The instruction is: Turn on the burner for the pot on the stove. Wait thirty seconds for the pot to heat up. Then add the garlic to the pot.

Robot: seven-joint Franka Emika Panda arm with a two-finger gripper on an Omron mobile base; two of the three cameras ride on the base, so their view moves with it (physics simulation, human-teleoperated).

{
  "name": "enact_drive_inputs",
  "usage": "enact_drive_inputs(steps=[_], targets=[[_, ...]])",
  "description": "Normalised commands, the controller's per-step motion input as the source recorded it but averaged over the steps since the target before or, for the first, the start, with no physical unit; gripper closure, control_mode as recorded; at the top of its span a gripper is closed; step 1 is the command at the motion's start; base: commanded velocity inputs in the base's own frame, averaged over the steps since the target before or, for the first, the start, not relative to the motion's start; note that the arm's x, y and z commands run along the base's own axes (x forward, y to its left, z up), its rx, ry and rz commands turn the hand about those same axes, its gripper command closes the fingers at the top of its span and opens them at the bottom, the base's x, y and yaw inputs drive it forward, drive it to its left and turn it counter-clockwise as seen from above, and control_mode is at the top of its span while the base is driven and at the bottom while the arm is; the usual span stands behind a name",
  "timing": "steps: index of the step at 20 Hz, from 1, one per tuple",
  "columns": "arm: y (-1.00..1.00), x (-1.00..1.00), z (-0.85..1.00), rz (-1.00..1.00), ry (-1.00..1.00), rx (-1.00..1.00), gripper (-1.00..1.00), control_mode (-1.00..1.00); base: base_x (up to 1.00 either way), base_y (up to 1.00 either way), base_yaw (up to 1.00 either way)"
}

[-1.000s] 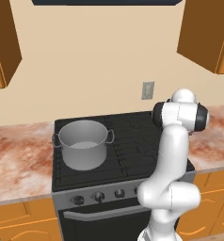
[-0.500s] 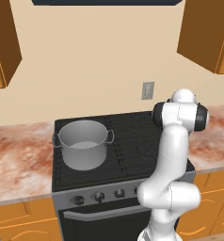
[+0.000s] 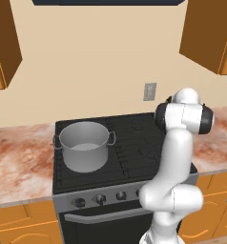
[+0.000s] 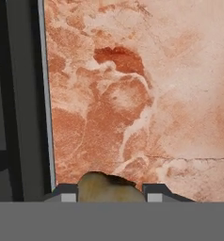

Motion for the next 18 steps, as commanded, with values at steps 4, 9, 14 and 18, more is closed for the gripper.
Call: enact_drive_inputs(steps=[4, 9, 14, 18], targets=[[0.22, -0.31, 0.54, 0.00, 0.00, 0.00, 1.00, -1.00, 0.00, 0.00, 0.00], [0.43, -0.43, 0.79, 0.00, -0.04, 0.00, 1.00, -1.00, 0.00, 0.00, 0.00], [0.83, -0.31, 0.64, 0.01, -0.09, 0.00, 1.00, -1.00, 0.00, 0.00, 0.00], [0.98, -0.19, 0.67, 0.04, -0.06, 0.00, 1.00, -1.00, 0.00, 0.00, 0.00]])
